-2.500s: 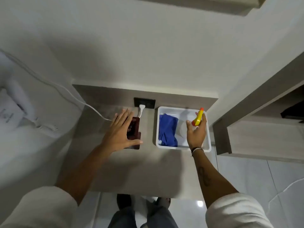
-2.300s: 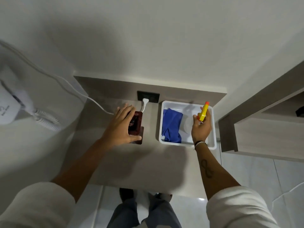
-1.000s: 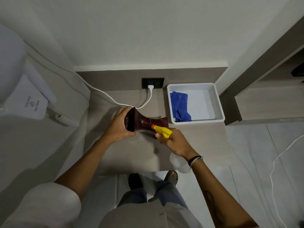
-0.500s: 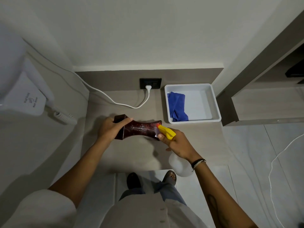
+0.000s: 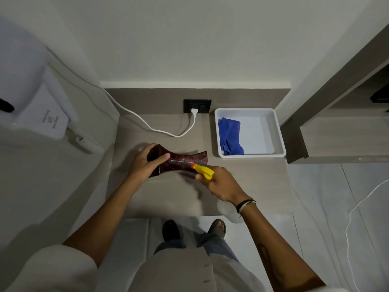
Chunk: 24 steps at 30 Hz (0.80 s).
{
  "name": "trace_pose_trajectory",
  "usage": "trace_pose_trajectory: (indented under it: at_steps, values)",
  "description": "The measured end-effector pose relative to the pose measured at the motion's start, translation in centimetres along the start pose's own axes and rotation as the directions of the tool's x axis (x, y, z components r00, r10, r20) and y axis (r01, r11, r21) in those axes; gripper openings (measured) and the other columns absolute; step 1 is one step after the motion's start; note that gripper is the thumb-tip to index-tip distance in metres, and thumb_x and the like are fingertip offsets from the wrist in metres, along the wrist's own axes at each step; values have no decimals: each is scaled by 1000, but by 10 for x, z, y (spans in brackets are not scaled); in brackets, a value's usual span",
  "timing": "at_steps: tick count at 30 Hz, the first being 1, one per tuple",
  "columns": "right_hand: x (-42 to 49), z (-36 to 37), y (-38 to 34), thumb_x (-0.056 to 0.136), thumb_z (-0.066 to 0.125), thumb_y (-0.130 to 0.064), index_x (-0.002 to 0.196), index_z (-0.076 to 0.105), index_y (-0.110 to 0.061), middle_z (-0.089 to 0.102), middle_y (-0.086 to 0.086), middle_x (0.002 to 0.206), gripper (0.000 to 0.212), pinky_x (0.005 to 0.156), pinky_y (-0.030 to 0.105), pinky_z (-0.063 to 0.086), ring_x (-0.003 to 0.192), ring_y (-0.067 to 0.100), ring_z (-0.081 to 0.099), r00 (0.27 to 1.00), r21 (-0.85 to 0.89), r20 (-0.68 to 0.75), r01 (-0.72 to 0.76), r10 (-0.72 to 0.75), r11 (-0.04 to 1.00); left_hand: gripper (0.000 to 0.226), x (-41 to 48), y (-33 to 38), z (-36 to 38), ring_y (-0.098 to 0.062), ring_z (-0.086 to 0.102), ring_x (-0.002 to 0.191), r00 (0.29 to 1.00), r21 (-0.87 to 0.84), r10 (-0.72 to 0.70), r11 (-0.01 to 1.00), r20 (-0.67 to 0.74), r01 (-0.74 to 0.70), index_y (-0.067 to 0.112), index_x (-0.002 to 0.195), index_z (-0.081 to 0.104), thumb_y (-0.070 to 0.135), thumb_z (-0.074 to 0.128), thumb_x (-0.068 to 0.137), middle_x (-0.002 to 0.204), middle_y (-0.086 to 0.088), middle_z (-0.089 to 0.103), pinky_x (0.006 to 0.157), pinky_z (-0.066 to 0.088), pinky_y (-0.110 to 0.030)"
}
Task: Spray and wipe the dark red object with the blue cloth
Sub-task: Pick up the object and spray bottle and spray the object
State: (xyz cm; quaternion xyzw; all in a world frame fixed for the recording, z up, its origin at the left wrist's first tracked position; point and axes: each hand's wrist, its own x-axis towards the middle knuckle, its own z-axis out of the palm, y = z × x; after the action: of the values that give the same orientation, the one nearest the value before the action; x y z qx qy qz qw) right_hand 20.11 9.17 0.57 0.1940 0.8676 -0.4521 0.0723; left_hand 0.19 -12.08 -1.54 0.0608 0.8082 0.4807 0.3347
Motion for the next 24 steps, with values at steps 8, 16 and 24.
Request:
trace_pose_trajectory:
  at_steps: [8,16,24]
  values:
    - [-11,-6,13,105,63,-48,100,70,-31,69,-9,80,20,72,38,51,72,15,63,998,15,-25,-55,55,998,132,-12,-9,-14,-21,51,144,969,172,152,967,193,-186,37,162,42,21,108,49,160,1,48,118,45,-39]
    - [-4,1,0,105,61,-48,118,74,-18,79,14,104,35,76,38,51,92,35,71,992,-77,-55,-113,109,991,109,-17,-6,-16,32,52,114,951,209,263,933,164,-294,90,117,46,23,95,46,120,60,54,88,45,-1]
    - [-18,-9,22,104,64,-45,89,60,-25,64,-6,81,25,71,32,44,72,16,60,983,-89,-101,-160,150,983,76,-21,-10,-7,15,66,104,967,200,243,947,73,-253,56,116,64,39,100,50,115,16,74,79,48,-1]
